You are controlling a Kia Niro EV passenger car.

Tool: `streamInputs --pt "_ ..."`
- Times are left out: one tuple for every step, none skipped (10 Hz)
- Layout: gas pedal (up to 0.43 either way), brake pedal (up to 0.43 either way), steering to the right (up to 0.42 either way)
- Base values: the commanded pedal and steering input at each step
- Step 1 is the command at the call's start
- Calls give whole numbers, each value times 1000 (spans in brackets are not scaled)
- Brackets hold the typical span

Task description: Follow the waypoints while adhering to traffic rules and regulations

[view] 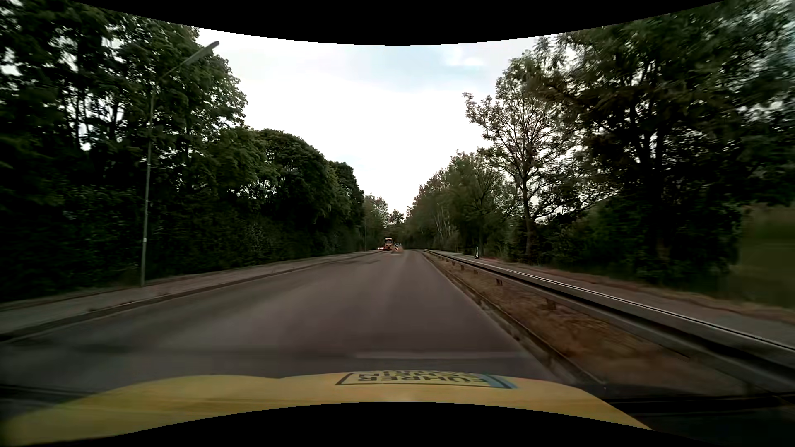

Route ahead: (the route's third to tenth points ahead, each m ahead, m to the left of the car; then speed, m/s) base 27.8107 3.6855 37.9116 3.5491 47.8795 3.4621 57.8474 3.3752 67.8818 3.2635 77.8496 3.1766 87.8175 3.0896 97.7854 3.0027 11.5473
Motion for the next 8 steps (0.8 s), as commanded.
streamInputs --pt "87 0 -4" --pt "87 0 -4" --pt "87 0 -4" --pt "87 0 -3" --pt "87 0 1" --pt "87 0 4" --pt "87 0 4" --pt "87 0 4"
